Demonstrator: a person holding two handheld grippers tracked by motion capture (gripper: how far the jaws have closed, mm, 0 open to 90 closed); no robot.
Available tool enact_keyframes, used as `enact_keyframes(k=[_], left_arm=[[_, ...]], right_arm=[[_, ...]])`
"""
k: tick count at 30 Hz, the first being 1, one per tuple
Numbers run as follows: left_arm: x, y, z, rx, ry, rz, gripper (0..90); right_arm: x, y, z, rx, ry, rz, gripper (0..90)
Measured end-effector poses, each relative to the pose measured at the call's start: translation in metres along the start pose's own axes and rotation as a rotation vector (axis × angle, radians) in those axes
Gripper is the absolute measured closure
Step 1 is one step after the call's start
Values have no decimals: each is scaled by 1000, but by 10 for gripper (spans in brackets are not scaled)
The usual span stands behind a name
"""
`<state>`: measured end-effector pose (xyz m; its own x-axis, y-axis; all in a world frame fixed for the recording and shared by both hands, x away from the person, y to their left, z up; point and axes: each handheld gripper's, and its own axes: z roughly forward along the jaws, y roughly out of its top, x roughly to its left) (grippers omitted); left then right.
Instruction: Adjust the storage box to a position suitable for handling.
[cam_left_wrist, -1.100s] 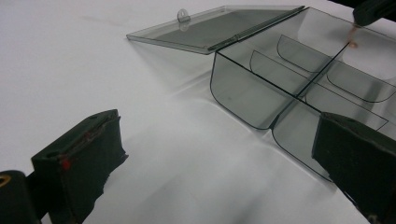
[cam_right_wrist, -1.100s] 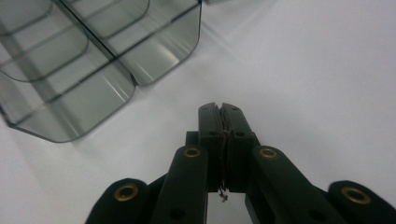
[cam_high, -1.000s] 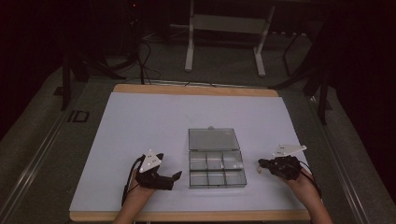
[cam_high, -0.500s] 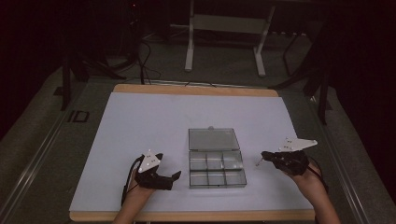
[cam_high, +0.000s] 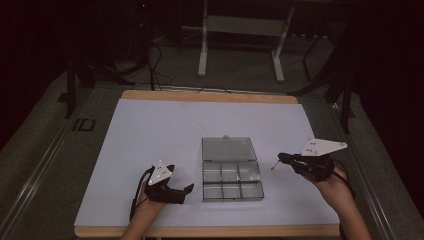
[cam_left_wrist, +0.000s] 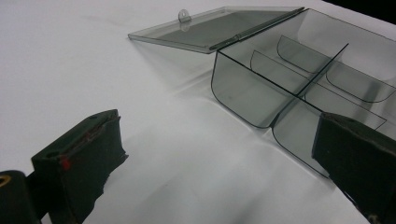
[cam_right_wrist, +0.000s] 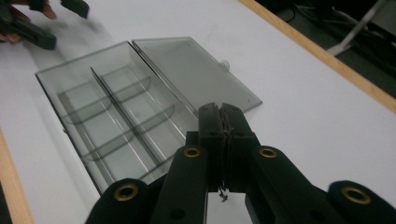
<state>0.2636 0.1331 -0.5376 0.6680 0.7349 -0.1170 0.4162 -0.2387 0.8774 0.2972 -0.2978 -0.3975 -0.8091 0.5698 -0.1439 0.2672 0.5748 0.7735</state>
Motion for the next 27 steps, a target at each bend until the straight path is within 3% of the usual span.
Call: enact_keyframes(k=[18, 27], left_arm=[[-1, 1, -2, -12, 0, -3, 26], [-1, 1, -3, -12, 1, -1, 26]], right_arm=[[38, 38, 4, -81, 147, -117, 883], [59, 45, 18, -76, 214, -157, 883]])
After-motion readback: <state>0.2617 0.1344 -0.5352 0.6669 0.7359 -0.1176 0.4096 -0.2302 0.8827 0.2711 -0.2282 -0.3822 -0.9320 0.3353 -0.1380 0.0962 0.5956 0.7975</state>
